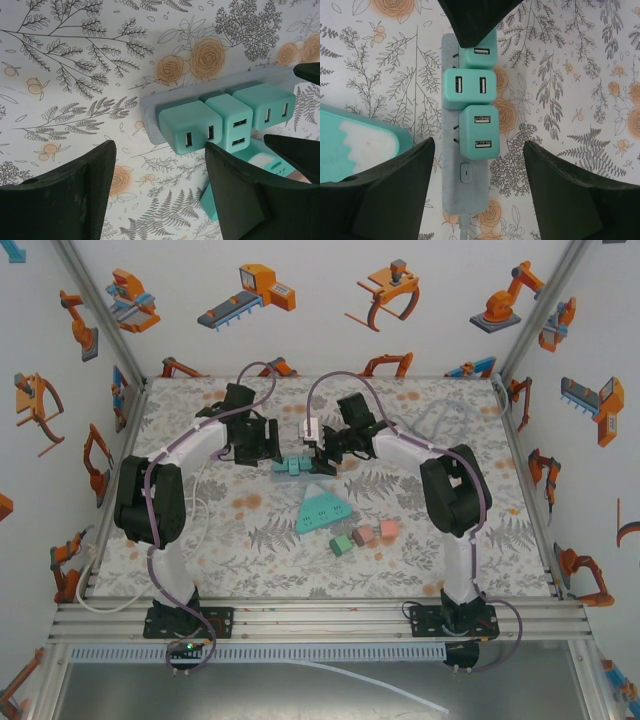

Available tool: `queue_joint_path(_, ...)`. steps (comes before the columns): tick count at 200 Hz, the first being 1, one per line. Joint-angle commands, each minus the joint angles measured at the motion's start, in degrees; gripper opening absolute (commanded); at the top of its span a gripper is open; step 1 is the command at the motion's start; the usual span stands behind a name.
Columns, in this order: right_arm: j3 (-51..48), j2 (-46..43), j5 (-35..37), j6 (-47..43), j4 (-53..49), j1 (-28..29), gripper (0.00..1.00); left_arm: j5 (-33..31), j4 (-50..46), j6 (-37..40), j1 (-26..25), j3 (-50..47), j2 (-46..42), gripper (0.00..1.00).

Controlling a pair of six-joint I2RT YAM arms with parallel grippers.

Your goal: Pull the plug off the socket

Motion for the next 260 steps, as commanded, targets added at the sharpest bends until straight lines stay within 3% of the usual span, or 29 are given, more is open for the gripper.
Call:
queue_joint_path(1, 1.89, 0.92, -2.42, -0.97, -1.34, 0.39, 0.66, 1.15, -0.32, 1.91, -0.45, 1.56, -0.56, 0.67)
queue_joint_path(92, 2.51, 2.08, -2.55, -0.96, -2.71, 0.33, 0.65, 1.58, 1.68, 1.18, -0.39, 2.09, -0.16, 0.66)
queue_joint_path(260, 4.41, 4.2, -2.4, -1.14, -4.12, 1.12, 0.61, -4.26, -4.98, 4.27, -0.82, -0.47, 5.47, 0.6)
